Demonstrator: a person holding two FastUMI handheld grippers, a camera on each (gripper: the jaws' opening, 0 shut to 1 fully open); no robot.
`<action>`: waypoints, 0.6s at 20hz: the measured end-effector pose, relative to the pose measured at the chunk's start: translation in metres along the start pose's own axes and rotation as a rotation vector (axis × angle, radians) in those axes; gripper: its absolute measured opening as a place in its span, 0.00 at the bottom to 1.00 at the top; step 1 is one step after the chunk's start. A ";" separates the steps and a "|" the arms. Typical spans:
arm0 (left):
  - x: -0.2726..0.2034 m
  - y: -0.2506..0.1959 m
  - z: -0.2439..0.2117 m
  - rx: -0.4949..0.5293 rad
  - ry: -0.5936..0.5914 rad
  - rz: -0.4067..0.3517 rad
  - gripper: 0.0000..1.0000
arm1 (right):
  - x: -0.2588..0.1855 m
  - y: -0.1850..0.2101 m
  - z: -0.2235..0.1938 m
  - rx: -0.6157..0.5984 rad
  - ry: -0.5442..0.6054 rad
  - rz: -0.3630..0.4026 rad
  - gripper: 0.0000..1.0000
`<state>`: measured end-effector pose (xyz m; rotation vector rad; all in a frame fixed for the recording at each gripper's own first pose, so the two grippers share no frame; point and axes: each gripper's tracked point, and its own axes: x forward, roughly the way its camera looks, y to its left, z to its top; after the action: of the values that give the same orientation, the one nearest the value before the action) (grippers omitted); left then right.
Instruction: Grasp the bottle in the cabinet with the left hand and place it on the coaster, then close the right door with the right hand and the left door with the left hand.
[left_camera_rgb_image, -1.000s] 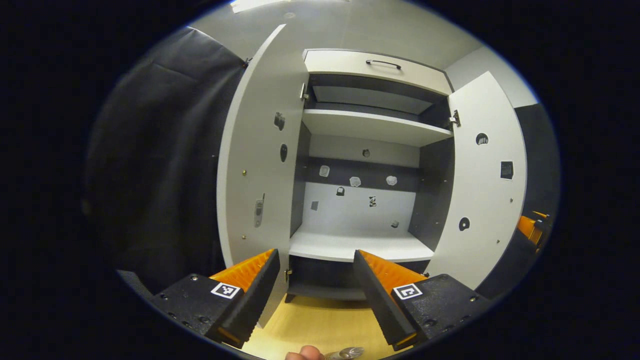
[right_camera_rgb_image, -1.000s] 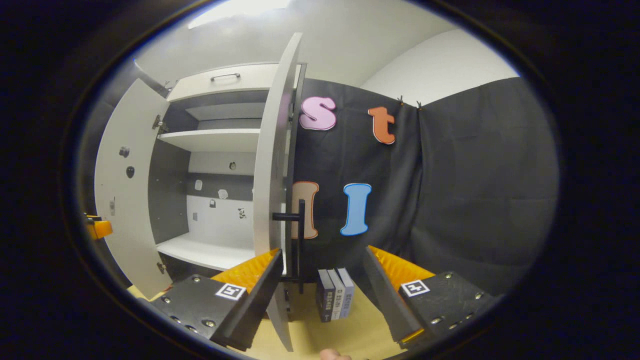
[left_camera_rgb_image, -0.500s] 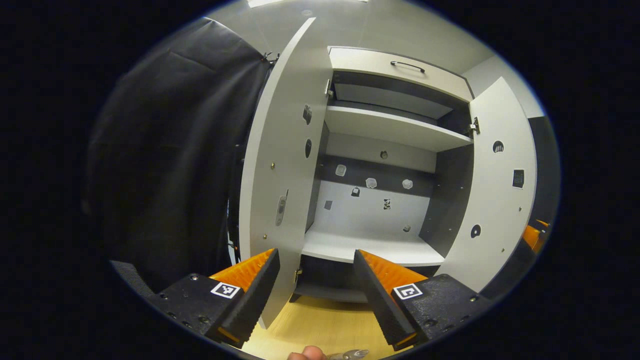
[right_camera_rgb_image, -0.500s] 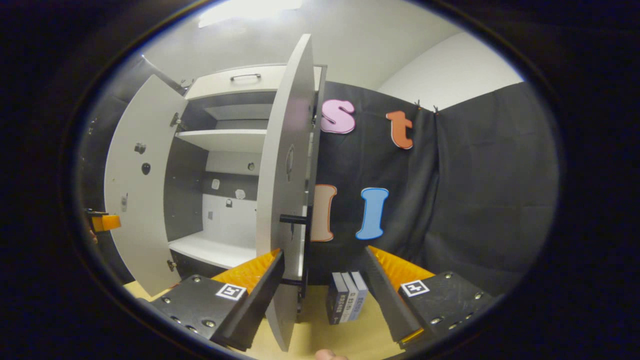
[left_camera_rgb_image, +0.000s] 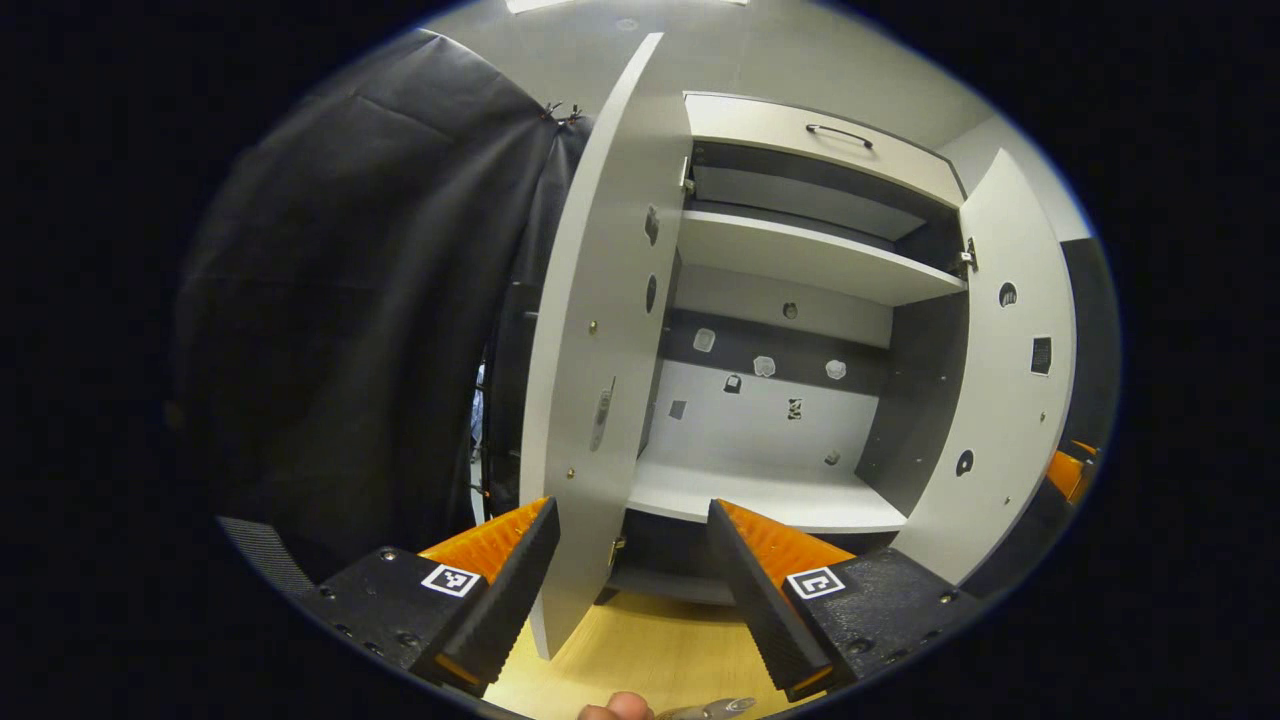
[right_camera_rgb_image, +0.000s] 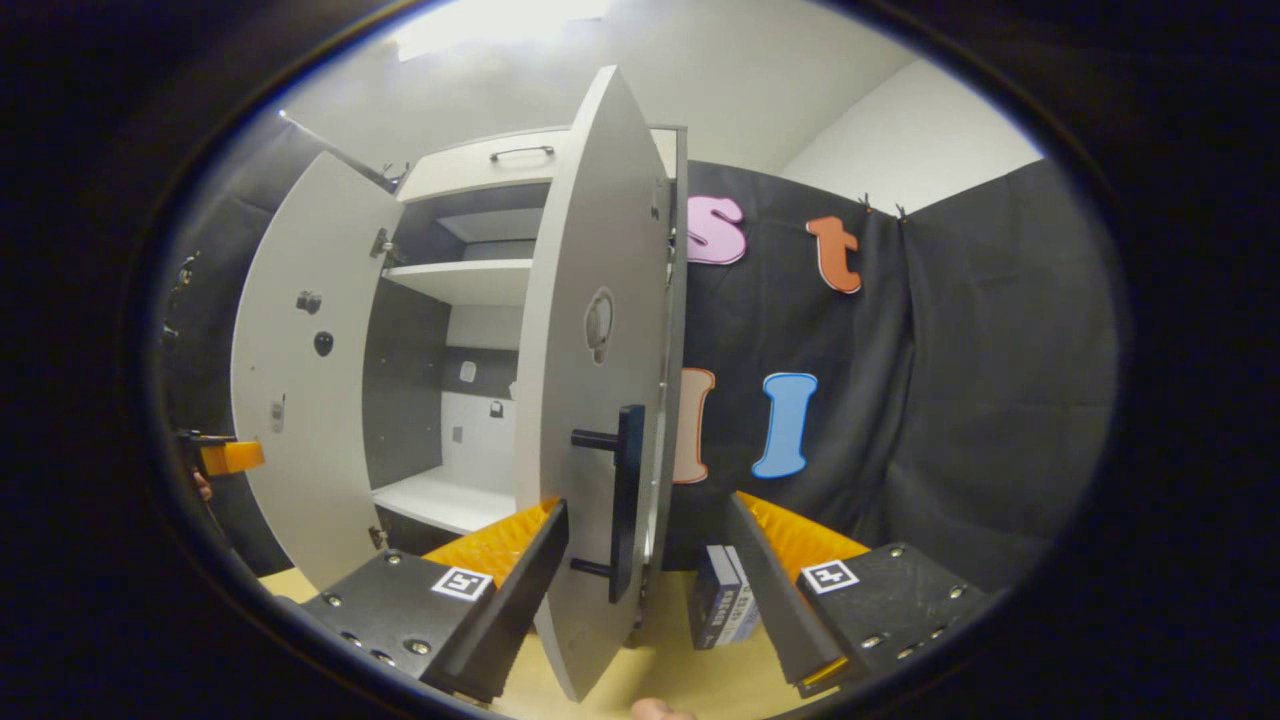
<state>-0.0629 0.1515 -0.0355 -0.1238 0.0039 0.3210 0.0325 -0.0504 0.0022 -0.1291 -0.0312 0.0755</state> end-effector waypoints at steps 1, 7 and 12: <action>-0.002 0.003 0.001 0.000 -0.003 0.005 0.95 | 0.001 0.004 0.000 -0.002 0.000 0.007 0.96; -0.009 0.022 -0.003 -0.014 -0.001 0.047 0.96 | 0.009 0.023 0.000 0.008 0.006 0.046 0.97; -0.014 0.041 -0.003 -0.015 -0.006 0.090 0.95 | 0.015 0.037 0.000 0.020 0.010 0.071 0.97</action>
<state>-0.0891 0.1854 -0.0430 -0.1384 0.0013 0.4116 0.0450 -0.0127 -0.0021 -0.1106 -0.0161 0.1460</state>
